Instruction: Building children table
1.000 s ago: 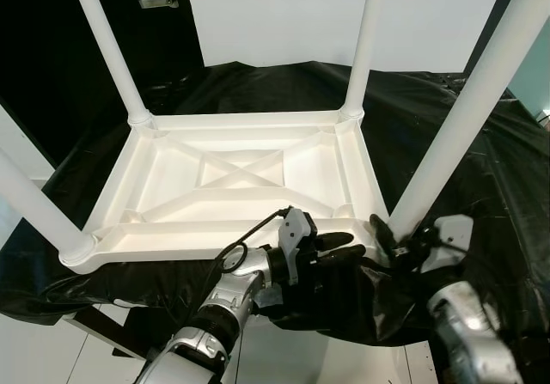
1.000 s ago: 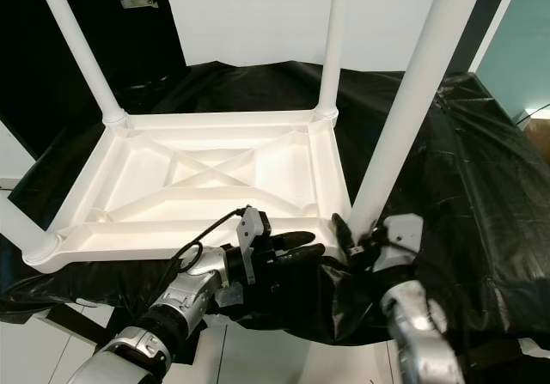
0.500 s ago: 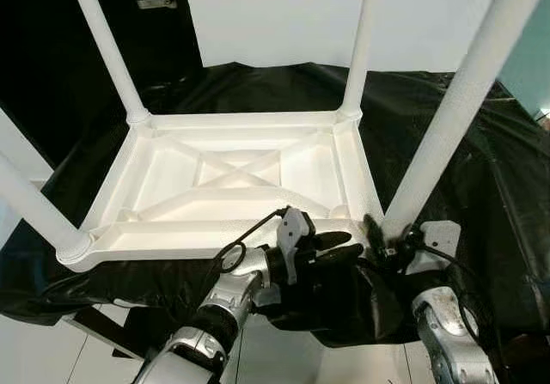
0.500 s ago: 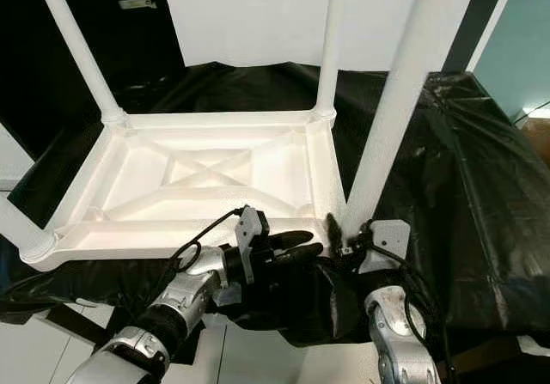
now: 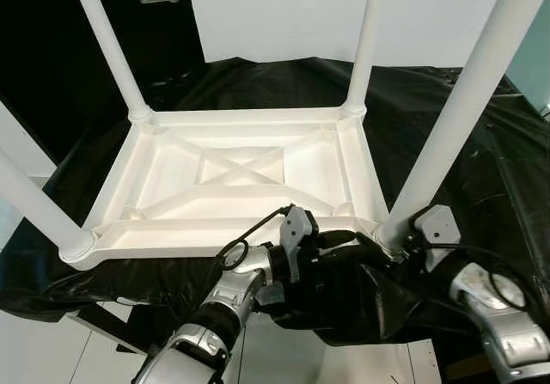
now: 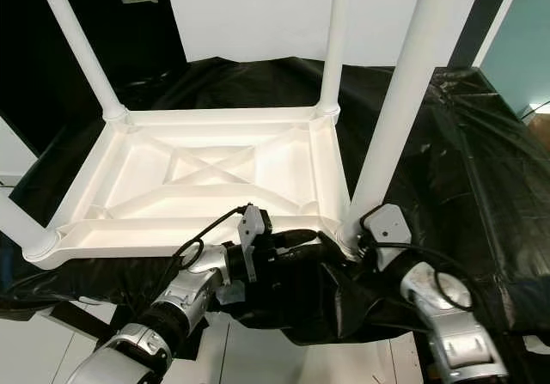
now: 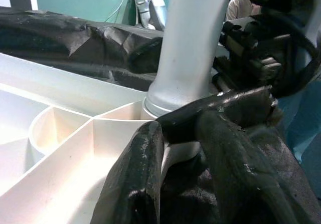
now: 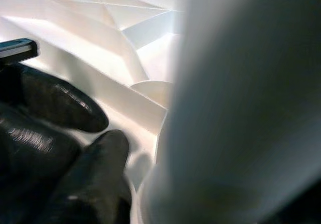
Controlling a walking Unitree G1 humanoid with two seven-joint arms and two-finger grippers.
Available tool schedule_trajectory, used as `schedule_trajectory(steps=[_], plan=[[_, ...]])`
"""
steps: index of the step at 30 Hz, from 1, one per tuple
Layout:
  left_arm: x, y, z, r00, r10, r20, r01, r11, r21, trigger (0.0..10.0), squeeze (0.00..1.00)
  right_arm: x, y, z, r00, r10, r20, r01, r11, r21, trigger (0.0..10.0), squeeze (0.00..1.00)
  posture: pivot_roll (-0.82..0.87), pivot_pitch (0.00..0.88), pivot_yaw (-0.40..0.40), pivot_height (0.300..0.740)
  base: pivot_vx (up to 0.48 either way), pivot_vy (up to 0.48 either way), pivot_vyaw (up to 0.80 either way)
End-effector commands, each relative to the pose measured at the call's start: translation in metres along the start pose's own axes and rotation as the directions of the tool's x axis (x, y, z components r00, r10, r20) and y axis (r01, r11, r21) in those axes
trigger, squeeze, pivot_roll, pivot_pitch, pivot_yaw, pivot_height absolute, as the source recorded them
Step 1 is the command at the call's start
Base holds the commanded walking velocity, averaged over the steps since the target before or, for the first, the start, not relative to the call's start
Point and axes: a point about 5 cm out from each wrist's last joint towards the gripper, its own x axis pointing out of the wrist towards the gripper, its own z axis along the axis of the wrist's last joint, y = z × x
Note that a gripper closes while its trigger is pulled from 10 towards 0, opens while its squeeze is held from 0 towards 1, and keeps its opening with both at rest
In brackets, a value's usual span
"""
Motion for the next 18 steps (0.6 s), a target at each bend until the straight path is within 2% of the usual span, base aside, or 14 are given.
schedule_trajectory(steps=[1,4,9,12,13,15,16,17,18], plan=[[-0.004,-0.011,-0.005,0.975,-0.22,-0.036,0.22,0.975,-0.015,10.0,0.0,0.001,0.009,-0.004,0.997,0.071,-0.013,-0.071,0.997,0.034,0.0,0.0,-0.15,0.0,0.037,0.74,0.0,0.0,0.0],[-0.005,-0.011,-0.005,0.975,-0.217,-0.038,0.217,0.976,-0.013,10.0,0.0,-0.005,0.009,-0.008,0.99,0.135,-0.044,-0.132,0.989,0.063,0.0,0.0,-0.14,0.0,0.038,0.74,0.0,0.0,0.0],[-0.006,-0.01,-0.005,0.976,-0.214,-0.041,0.214,0.977,-0.011,10.0,0.0,-0.007,0.007,-0.013,0.987,0.147,-0.067,-0.141,0.986,0.087,0.0,0.0,-0.14,0.0,0.041,0.74,0.0,0.0,0.0],[-0.007,-0.009,-0.005,0.976,-0.212,-0.044,0.212,0.977,-0.01,10.0,0.0,-0.007,0.006,-0.019,0.992,0.11,-0.07,-0.099,0.986,0.135,0.0,0.0,-0.14,0.0,0.043,0.74,0.0,0.0,0.0],[-0.007,-0.009,-0.005,0.976,-0.212,-0.046,0.212,0.977,-0.009,10.0,0.0,-0.005,0.009,-0.023,0.996,0.059,-0.063,-0.047,0.983,0.175,0.0,0.0,-0.14,0.0,0.044,0.74,0.0,0.0,0.0],[-0.007,-0.009,-0.005,0.976,-0.212,-0.046,0.212,0.977,-0.009,10.0,0.0,-0.005,0.009,-0.023,0.996,0.059,-0.063,-0.047,0.983,0.175,0.0,0.0,-0.14,0.0,0.044,0.74,0.0,0.0,0.0],[-0.007,-0.01,-0.005,0.976,-0.213,-0.047,0.212,0.977,-0.008,10.0,0.0,0.0,0.014,-0.025,0.998,-0.026,-0.05,0.036,0.976,0.215,0.0,0.0,-0.14,0.0,0.044,0.74,0.0,0.0,0.0],[-0.007,-0.01,-0.005,0.976,-0.214,-0.046,0.214,0.977,-0.007,10.0,0.0,0.006,0.02,-0.026,0.985,-0.173,-0.029,0.174,0.95,0.259,0.0,0.0,-0.14,0.0,0.041,0.74,0.0,0.0,0.0],[-0.007,-0.01,-0.005,0.976,-0.215,-0.046,0.215,0.977,-0.007,10.0,0.0,0.009,0.024,-0.025,0.963,-0.269,-0.021,0.263,0.92,0.292,0.0,0.0,-0.14,0.0,0.038,0.74,0.0,0.0,0.0]])
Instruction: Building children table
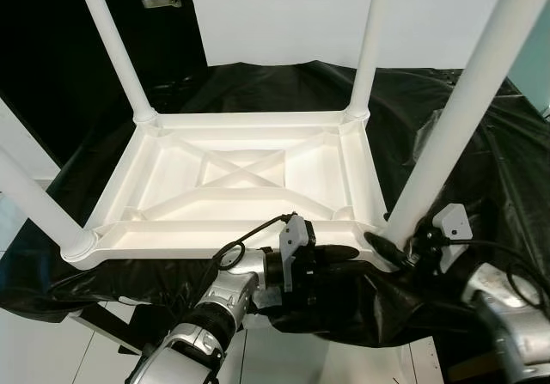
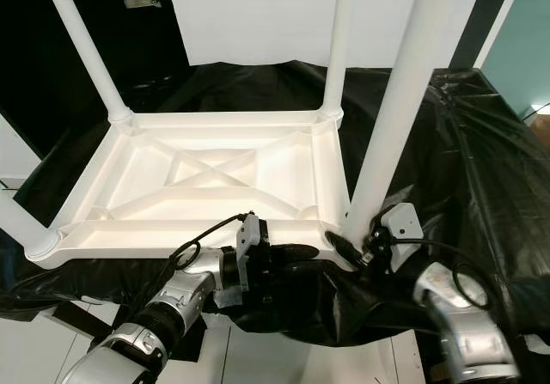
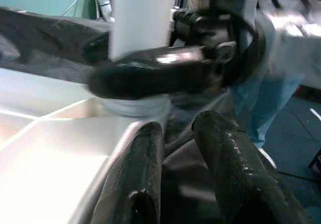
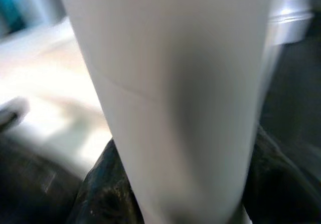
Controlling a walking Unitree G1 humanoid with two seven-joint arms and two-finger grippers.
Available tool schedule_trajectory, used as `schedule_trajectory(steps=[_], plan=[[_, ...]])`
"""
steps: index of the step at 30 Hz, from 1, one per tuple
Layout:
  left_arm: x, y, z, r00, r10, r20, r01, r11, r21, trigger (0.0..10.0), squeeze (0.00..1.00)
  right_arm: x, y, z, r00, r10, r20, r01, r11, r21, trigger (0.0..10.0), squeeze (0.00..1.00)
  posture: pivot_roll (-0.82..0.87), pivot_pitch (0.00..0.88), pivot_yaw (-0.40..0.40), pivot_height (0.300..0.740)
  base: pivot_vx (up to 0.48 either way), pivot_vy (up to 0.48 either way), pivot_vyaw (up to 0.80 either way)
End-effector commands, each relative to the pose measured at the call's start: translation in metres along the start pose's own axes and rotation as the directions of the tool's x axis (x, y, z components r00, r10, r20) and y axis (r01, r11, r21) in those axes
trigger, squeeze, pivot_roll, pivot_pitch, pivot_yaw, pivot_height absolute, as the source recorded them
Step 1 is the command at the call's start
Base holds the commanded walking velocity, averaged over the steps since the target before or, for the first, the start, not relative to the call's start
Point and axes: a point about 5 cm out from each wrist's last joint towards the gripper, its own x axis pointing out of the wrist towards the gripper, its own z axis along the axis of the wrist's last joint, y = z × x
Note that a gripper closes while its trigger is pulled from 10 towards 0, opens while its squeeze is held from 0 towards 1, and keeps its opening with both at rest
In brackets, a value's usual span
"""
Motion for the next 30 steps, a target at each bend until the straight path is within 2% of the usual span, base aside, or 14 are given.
schedule_trajectory(steps=[1,2,6,18,19,20,21,23,24,26,27,28,29,30], plan=[[0.001,-0.003,-0.002,0.999,-0.044,-0.017,0.044,0.999,0.002,10.0,0.0,-0.002,0.003,-0.017,0.995,-0.058,-0.081,0.058,0.998,0.002,0.0,0.0,-0.14,0.0,0.038,0.74,0.0,0.0,0.0],[0.001,-0.003,-0.002,0.999,-0.044,-0.016,0.045,0.999,0.003,10.0,0.0,-0.002,0.01,-0.018,0.985,-0.166,-0.041,0.168,0.985,0.03,0.0,0.0,-0.13,0.0,0.037,0.74,0.0,0.0,0.0],[0.002,-0.004,-0.002,0.999,-0.054,-0.007,0.054,0.999,0.003,10.0,0.0,-0.005,0.032,-0.019,0.945,-0.327,0.004,0.325,0.941,0.095,0.0,0.0,-0.13,0.0,0.036,0.74,0.0,0.0,0.0],[0.002,-0.004,-0.001,0.998,-0.057,-0.005,0.057,0.998,0.0,10.0,0.0,0.001,0.026,-0.014,0.935,-0.354,0.028,0.35,0.933,0.081,0.0,0.0,-0.13,0.0,0.032,0.74,0.0,0.0,0.0],[0.003,-0.003,-0.001,0.998,-0.056,-0.005,0.056,0.998,0.0,10.0,0.0,0.002,0.026,-0.015,0.931,-0.364,0.027,0.361,0.93,0.071,2.6,0.0,-0.13,0.0,0.032,0.74,0.0,0.0,0.0],[0.003,-0.003,-0.001,0.998,-0.056,-0.005,0.056,0.998,0.0,10.0,0.0,0.002,0.026,-0.015,0.931,-0.364,0.027,0.361,0.93,0.071,2.6,0.0,-0.13,0.0,0.032,0.74,0.0,0.0,0.0],[0.003,-0.003,-0.001,0.999,-0.053,-0.004,0.053,0.999,-0.001,10.0,0.0,0.002,0.024,-0.015,0.928,-0.372,0.024,0.37,0.927,0.056,10.0,0.0,-0.13,0.0,0.03,0.74,0.0,0.0,0.0],[0.003,-0.003,-0.001,0.999,-0.053,-0.004,0.053,0.999,-0.001,10.0,0.0,0.002,0.024,-0.015,0.928,-0.372,0.024,0.37,0.927,0.056,10.0,0.0,-0.13,0.0,0.03,0.74,0.0,0.0,0.0],[0.003,-0.003,-0.001,0.999,-0.05,-0.004,0.05,0.999,-0.001,10.0,0.0,0.001,0.02,-0.014,0.927,-0.373,0.029,0.372,0.927,0.04,10.0,0.48,-0.13,0.0,0.03,0.74,0.0,0.0,0.0],[0.003,-0.003,-0.001,0.999,-0.05,-0.004,0.05,0.999,-0.001,10.0,0.0,0.001,0.02,-0.014,0.927,-0.373,0.029,0.372,0.927,0.04,10.0,0.48,-0.13,0.0,0.03,0.74,0.0,0.0,0.0],[0.003,-0.002,-0.001,0.999,-0.049,-0.004,0.049,0.999,-0.001,10.0,0.0,-0.001,0.01,-0.013,0.938,-0.346,0.031,0.346,0.938,0.0,10.0,1.0,-0.14,0.0,0.032,0.74,0.0,0.0,0.0],[0.003,-0.002,-0.001,0.999,-0.049,-0.004,0.049,0.999,-0.001,10.0,0.0,-0.001,0.01,-0.013,0.938,-0.346,0.031,0.346,0.938,0.0,10.0,1.0,-0.14,0.0,0.032,0.74,0.0,0.0,0.0],[0.003,-0.002,-0.001,0.999,-0.048,-0.003,0.048,0.999,-0.001,10.0,0.0,-0.003,-0.003,-0.011,0.953,-0.302,0.026,0.303,0.951,-0.057,10.0,1.0,-0.14,0.0,0.035,0.74,0.0,0.0,0.0],[0.002,-0.002,-0.002,0.999,-0.049,-0.004,0.049,0.999,-0.001,10.0,0.0,-0.005,-0.015,-0.01,0.973,-0.233,-0.004,0.232,0.969,-0.089,10.0,0.0,-0.15,0.0,0.038,0.74,0.0,0.0,0.0]])
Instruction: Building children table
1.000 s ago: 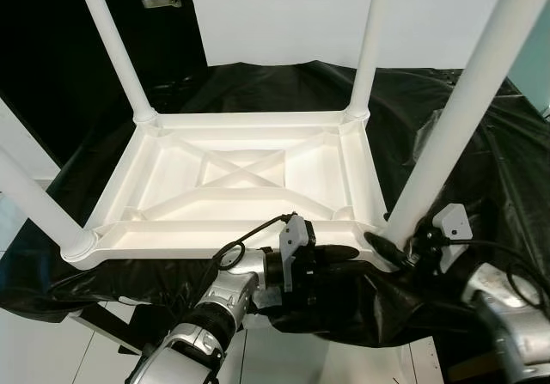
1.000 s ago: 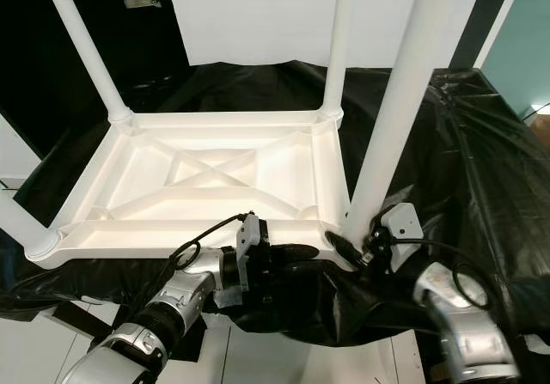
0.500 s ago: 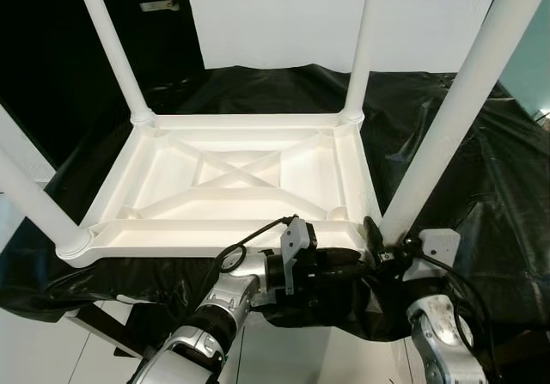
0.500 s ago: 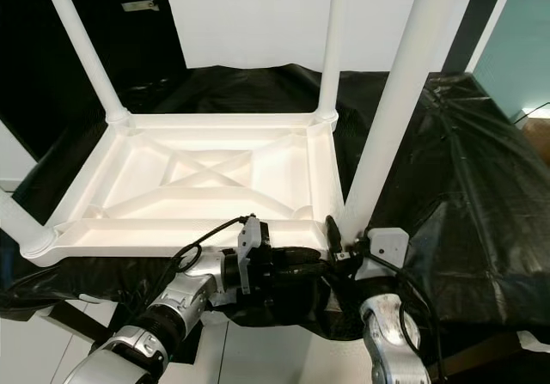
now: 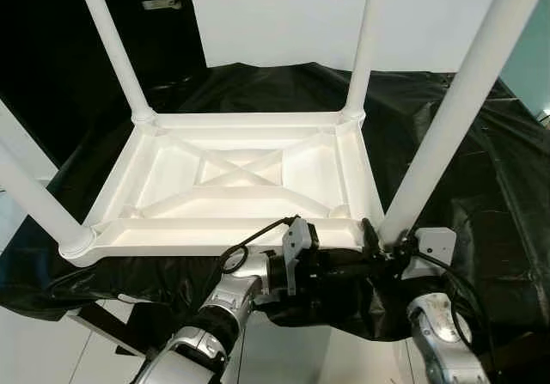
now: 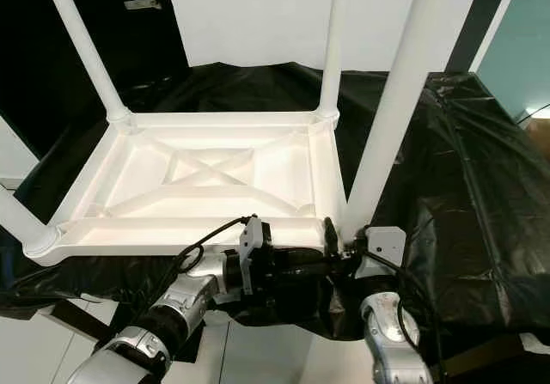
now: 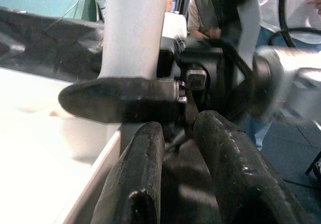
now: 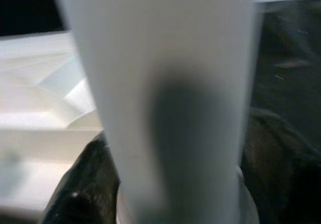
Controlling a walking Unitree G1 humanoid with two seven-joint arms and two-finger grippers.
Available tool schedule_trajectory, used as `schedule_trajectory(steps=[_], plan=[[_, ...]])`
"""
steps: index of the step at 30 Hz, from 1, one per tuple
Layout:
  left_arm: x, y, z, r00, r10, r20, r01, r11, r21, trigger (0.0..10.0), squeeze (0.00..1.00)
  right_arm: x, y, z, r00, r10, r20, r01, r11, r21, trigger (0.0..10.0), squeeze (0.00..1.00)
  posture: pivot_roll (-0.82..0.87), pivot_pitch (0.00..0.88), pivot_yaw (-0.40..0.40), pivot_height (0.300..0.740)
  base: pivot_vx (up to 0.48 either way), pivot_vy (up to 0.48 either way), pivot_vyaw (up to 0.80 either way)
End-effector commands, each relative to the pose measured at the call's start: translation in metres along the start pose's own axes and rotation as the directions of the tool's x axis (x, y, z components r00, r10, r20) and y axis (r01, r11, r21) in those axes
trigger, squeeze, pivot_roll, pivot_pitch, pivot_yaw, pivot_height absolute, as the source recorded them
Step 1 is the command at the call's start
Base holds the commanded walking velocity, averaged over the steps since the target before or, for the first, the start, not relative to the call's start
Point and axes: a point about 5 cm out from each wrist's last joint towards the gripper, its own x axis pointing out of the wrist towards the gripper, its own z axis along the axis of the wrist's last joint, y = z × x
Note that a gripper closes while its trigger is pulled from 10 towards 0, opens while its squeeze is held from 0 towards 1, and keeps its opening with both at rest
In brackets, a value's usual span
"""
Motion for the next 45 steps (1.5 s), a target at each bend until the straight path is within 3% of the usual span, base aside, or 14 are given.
schedule_trajectory(steps=[1,4,8,12,19,20,31,35,37,38,39,40,43,45], plan=[[-0.002,-0.001,-0.001,0.999,-0.051,-0.019,0.051,0.999,0.011,10.0,0.0,0.0,-0.021,-0.003,0.998,0.039,-0.048,-0.041,0.999,-0.036,10.0,0.0,-0.15,0.0,0.038,0.74,0.0,0.0,0.0],[-0.002,-0.001,-0.001,0.998,-0.058,-0.022,0.058,0.998,0.011,10.0,0.0,-0.001,-0.03,0.002,0.95,0.294,-0.109,-0.3,0.953,-0.049,10.0,0.0,-0.15,0.0,0.042,0.74,0.0,0.0,0.0],[-0.002,-0.001,0.0,0.998,-0.059,-0.023,0.06,0.998,0.013,10.0,0.0,-0.003,-0.028,0.003,0.918,0.376,-0.123,-0.384,0.922,-0.047,10.0,0.0,-0.15,0.0,0.042,0.74,0.0,0.0,0.0],[-0.002,-0.001,0.0,0.998,-0.056,-0.023,0.057,0.998,0.018,10.0,0.0,-0.003,-0.027,0.004,0.856,0.493,-0.154,-0.504,0.863,-0.036,10.0,0.0,-0.13,0.0,0.042,0.74,0.0,0.0,0.0],[-0.004,0.0,0.001,0.999,-0.038,-0.014,0.038,0.999,0.029,10.0,0.0,0.0,-0.035,0.006,0.807,0.56,-0.188,-0.577,0.816,-0.044,9.8,0.0,-0.12,0.0,0.041,0.74,0.0,0.0,0.0],[-0.004,0.001,0.002,0.999,-0.032,-0.01,0.032,0.999,0.033,10.0,0.0,0.0,-0.036,0.006,0.801,0.567,-0.194,-0.584,0.81,-0.044,0.0,0.0,-0.12,0.0,0.041,0.74,0.0,0.0,0.0],[-0.004,0.005,0.007,1.0,-0.001,0.014,0.001,0.998,0.055,10.0,0.0,-0.007,-0.043,0.0,0.778,0.584,-0.232,-0.603,0.797,-0.015,0.0,0.0,-0.12,0.0,0.042,0.74,0.0,0.0,0.0],[-0.003,0.005,0.007,1.0,0.002,0.013,-0.002,0.998,0.059,10.0,0.0,-0.012,-0.039,-0.006,0.791,0.562,-0.24,-0.578,0.816,0.006,0.0,0.0,-0.13,0.0,0.044,0.74,0.0,0.0,0.0],[-0.002,0.004,0.006,1.0,0.0,0.012,-0.001,0.998,0.059,10.0,0.0,-0.006,-0.03,-0.012,0.92,0.356,-0.165,-0.362,0.932,-0.005,0.0,0.0,-0.13,0.0,0.04,0.74,0.0,0.0,0.0],[-0.002,0.004,0.006,1.0,0.0,0.012,0.0,0.998,0.06,10.0,0.0,-0.003,-0.028,-0.013,0.959,0.251,-0.135,-0.253,0.968,0.002,0.0,0.0,-0.13,0.0,0.04,0.74,0.0,0.0,0.0],[-0.002,0.004,0.006,1.0,0.0,0.012,0.0,0.998,0.06,10.0,0.0,-0.003,-0.028,-0.013,0.959,0.251,-0.135,-0.253,0.968,0.002,0.0,0.0,-0.13,0.0,0.04,0.74,0.0,0.0,0.0],[-0.001,0.004,0.006,1.0,0.0,0.013,-0.001,0.998,0.06,10.0,0.0,-0.004,-0.024,-0.016,0.985,0.133,-0.11,-0.132,0.991,0.019,0.0,0.0,-0.13,0.0,0.036,0.74,0.0,0.0,0.0],[-0.001,0.004,0.006,1.0,0.001,0.013,-0.001,0.998,0.059,10.0,0.0,-0.01,-0.016,-0.019,0.994,0.043,-0.095,-0.04,0.998,0.039,0.0,0.0,-0.13,0.0,0.033,0.74,0.0,0.0,0.0],[-0.002,0.004,0.005,1.0,0.003,0.011,-0.004,0.998,0.058,10.0,0.0,-0.021,-0.003,-0.023,0.991,-0.099,-0.085,0.105,0.992,0.074,0.0,0.0,-0.13,0.0,0.031,0.74,0.0,0.0,0.0]])
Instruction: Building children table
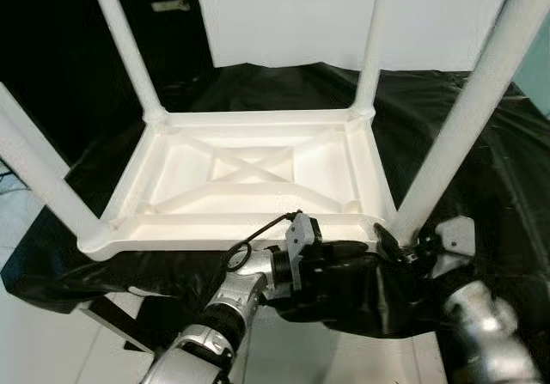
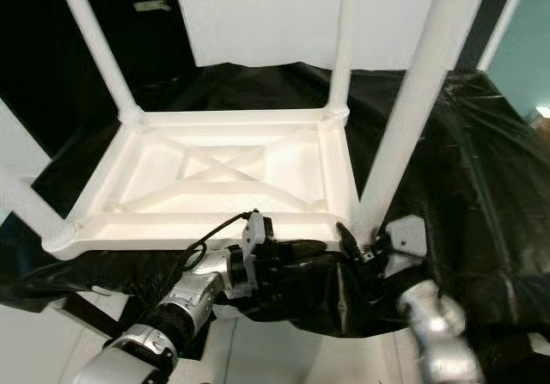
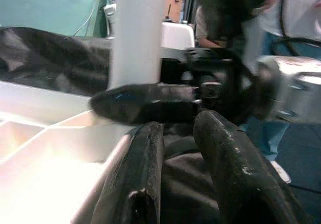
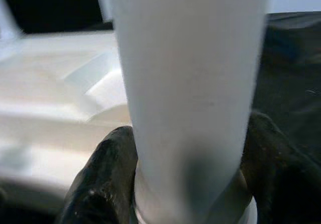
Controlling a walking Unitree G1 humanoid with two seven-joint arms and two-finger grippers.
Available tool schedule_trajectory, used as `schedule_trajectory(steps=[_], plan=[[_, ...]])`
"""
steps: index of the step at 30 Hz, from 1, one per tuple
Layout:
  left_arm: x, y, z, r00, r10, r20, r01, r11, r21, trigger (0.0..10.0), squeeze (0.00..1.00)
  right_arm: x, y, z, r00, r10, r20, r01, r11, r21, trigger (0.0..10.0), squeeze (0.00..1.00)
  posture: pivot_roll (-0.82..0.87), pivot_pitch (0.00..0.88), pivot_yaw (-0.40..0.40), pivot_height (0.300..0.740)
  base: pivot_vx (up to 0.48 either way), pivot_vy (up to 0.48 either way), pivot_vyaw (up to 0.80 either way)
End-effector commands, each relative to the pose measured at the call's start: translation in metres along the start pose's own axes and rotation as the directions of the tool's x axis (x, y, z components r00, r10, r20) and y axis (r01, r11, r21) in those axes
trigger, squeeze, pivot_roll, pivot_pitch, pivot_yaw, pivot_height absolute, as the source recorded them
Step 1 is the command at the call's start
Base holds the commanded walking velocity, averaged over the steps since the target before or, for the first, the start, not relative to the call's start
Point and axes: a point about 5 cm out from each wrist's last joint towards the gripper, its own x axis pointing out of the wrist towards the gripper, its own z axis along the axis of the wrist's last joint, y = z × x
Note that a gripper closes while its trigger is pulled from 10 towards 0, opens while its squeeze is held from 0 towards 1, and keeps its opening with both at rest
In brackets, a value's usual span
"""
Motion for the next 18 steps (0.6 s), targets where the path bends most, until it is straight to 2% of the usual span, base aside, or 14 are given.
schedule_trajectory(steps=[1,2,3,4,10,11,12,13,17,18], plan=[[-0.002,0.0,-0.001,1.0,-0.017,-0.012,0.017,1.0,0.005,10.0,0.0,-0.008,0.0,-0.016,0.995,-0.05,-0.085,0.052,0.998,0.021,0.0,0.0,-0.13,0.0,0.031,0.74,0.0,0.0,0.0],[-0.002,0.0,-0.001,1.0,-0.016,-0.014,0.016,1.0,0.004,10.0,0.0,-0.011,0.002,-0.017,0.992,-0.098,-0.08,0.101,0.995,0.028,0.0,0.0,-0.13,0.0,0.03,0.74,0.0,0.0,0.0],[-0.002,0.0,-0.001,1.0,-0.016,-0.014,0.016,1.0,0.004,10.0,0.0,-0.011,0.002,-0.017,0.992,-0.098,-0.08,0.101,0.995,0.028,0.0,0.0,-0.13,0.0,0.03,0.74,0.0,0.0,0.0],[-0.002,-0.001,-0.002,1.0,-0.017,-0.017,0.017,1.0,0.001,10.0,0.0,-0.007,0.001,-0.015,0.984,-0.166,-0.067,0.168,0.985,0.036,0.0,0.0,-0.13,0.0,0.03,0.74,0.0,0.0,0.0],[0.0,-0.001,-0.002,1.0,-0.021,-0.017,0.021,1.0,0.0,10.0,0.0,-0.003,0.003,-0.013,0.982,-0.182,-0.057,0.183,0.983,0.031,0.0,0.0,-0.14,0.0,0.028,0.74,0.0,0.0,0.0],[0.001,-0.001,-0.002,1.0,-0.023,-0.016,0.023,1.0,0.001,10.0,0.0,-0.004,0.003,-0.013,0.981,-0.187,-0.056,0.189,0.982,0.02,4.0,0.0,-0.14,0.0,0.026,0.74,0.0,0.0,0.0],[0.001,-0.001,-0.002,1.0,-0.023,-0.016,0.023,1.0,0.001,10.0,0.0,-0.004,0.003,-0.013,0.981,-0.187,-0.056,0.189,0.982,0.02,4.0,0.0,-0.14,0.0,0.026,0.74,0.0,0.0,0.0],[0.001,-0.001,-0.002,1.0,-0.022,-0.015,0.022,1.0,0.001,10.0,0.0,-0.003,0.003,-0.013,0.979,-0.194,-0.055,0.194,0.981,0.01,10.0,0.0,-0.14,0.0,0.024,0.74,0.0,0.0,0.0],[0.001,-0.001,-0.003,1.0,-0.019,-0.015,0.019,1.0,-0.001,10.0,0.0,-0.001,0.0,-0.011,0.98,-0.195,-0.048,0.195,0.981,-0.009,10.0,0.0,-0.14,0.0,0.023,0.74,0.0,0.0,0.0],[0.001,-0.001,-0.003,1.0,-0.018,-0.014,0.018,1.0,-0.002,10.0,0.0,0.0,0.0,-0.01,0.981,-0.189,-0.041,0.188,0.982,-0.02,10.0,0.06,-0.14,0.0,0.023,0.74,0.0,0.0,0.0]])
